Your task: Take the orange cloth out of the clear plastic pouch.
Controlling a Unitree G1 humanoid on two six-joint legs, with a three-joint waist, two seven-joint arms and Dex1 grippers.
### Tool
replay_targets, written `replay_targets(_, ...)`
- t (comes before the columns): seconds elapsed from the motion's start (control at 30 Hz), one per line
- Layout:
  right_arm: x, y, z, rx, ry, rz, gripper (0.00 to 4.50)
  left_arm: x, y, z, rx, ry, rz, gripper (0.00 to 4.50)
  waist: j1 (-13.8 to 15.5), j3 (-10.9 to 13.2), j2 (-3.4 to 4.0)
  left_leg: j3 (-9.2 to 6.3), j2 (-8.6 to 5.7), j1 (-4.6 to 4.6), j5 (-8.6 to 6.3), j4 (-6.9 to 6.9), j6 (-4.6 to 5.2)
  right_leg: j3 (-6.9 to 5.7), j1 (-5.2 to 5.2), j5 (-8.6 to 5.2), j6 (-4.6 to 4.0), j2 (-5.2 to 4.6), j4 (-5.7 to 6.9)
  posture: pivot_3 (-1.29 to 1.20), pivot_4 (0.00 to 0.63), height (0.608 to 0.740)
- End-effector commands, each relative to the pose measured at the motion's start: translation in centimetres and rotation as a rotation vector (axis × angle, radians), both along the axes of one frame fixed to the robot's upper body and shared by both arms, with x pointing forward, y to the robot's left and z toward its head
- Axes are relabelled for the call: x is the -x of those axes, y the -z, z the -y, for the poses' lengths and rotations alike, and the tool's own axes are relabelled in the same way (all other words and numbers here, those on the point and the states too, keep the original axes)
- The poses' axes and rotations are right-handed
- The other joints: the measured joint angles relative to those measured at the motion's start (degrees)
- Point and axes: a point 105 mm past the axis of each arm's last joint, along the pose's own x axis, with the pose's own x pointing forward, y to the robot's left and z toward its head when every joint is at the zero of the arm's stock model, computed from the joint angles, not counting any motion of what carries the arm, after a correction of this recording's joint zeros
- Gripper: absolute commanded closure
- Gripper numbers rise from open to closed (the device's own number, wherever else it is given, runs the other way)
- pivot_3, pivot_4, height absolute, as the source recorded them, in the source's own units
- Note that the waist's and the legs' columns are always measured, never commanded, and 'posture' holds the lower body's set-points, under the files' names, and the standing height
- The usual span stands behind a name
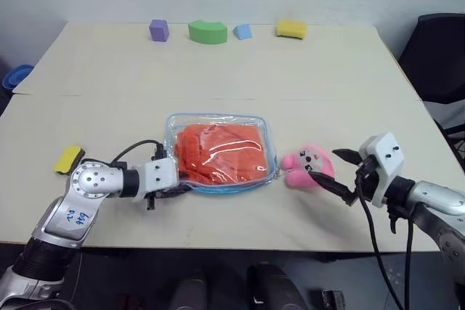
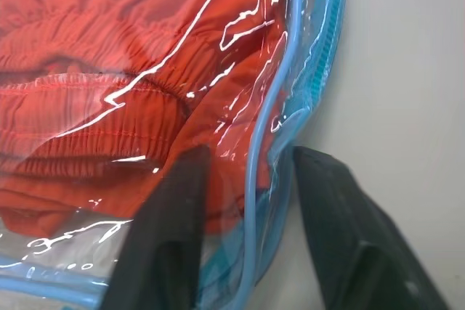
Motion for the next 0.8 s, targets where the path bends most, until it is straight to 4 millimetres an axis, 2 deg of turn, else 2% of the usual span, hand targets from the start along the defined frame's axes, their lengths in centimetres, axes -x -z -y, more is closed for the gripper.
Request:
replay_targets(0.03, -0.7, 0.2, 0.1, -0.014, 0.012, -0.012, 0.00, 1.3, -3.0, 0.5, 0.148, 0.034, -0.029, 1.62, -0.2, 0.0, 0.00, 0.00, 0.01, 0.00, 0.00, 0.00, 0.00, 0.00, 0.00, 0.00, 0.00, 0.01, 0.00, 0.00, 0.150, 0.740)
replay_targets(0.17, -0.9, 1.5, 0.2, -0.020, 0.014, -0.059, 0.00, 3.3, -5.4, 0.7, 0.307, 0.079, -0.168, 1.62, -0.3, 0.0, 0.00, -0.01, 0.03, -0.01, 0.00, -0.05, -0.01, -0.01, -0.04, 0.00, 0.00, 0.02, 0.00, 0.00, 0.150, 0.740)
replay_targets(0.23, -1.0, 1.9, 0.2, -0.027, 0.018, -0.070, 0.00, 4.0, -6.1, 0.7, 0.338, 0.099, -0.211, 1.62, -0.3, 0.0, 0.00, -0.01, 0.03, 0.00, 0.01, -0.05, -0.01, -0.01, -0.03, 0.00, 0.00, 0.02, 0.00, 0.00, 0.150, 0.740)
replay_targets(0.43, 0.0, 1.4, -0.5, -0.061, -0.039, -0.055, 2.01, 3.0, -7.1, 0.5, 0.349, 0.081, -0.185, 1.59, -0.1, 0.0, 0.00, -0.01, 0.00, 0.01, 0.01, -0.02, -0.03, -0.01, -0.01, 0.00, 0.00, 0.01, -0.01, 0.00, 0.150, 0.740)
replay_targets(0.63, 4.0, 0.6, -1.4, -0.079, -0.211, -0.066, 4.07, 2.3, -7.1, 1.0, 0.340, 0.091, -0.177, 1.59, -0.1, 0.0, 0.00, -0.01, -0.01, -0.02, 0.01, -0.04, -0.03, -0.01, 0.00, 0.00, 0.00, 0.01, -0.06, 0.00, 0.150, 0.740)
replay_targets(0.7, 5.2, 0.3, -1.8, -0.055, -0.276, -0.068, 4.49, 2.0, -7.3, 1.4, 0.341, 0.104, -0.174, 1.59, -0.1, 0.0, 0.00, -0.02, 0.00, 0.00, 0.01, -0.04, -0.02, -0.01, 0.01, 0.00, 0.00, 0.03, -0.06, 0.00, 0.150, 0.740)
replay_targets(0.8, 5.2, -0.2, -1.9, 0.005, -0.292, -0.031, 4.49, 1.6, -7.5, 1.9, 0.341, 0.125, -0.166, 1.59, -0.3, 0.0, 0.00, -0.01, 0.00, 0.06, 0.02, -0.02, -0.03, 0.01, 0.05, 0.00, 0.00, 0.05, -0.01, 0.00, 0.150, 0.740)
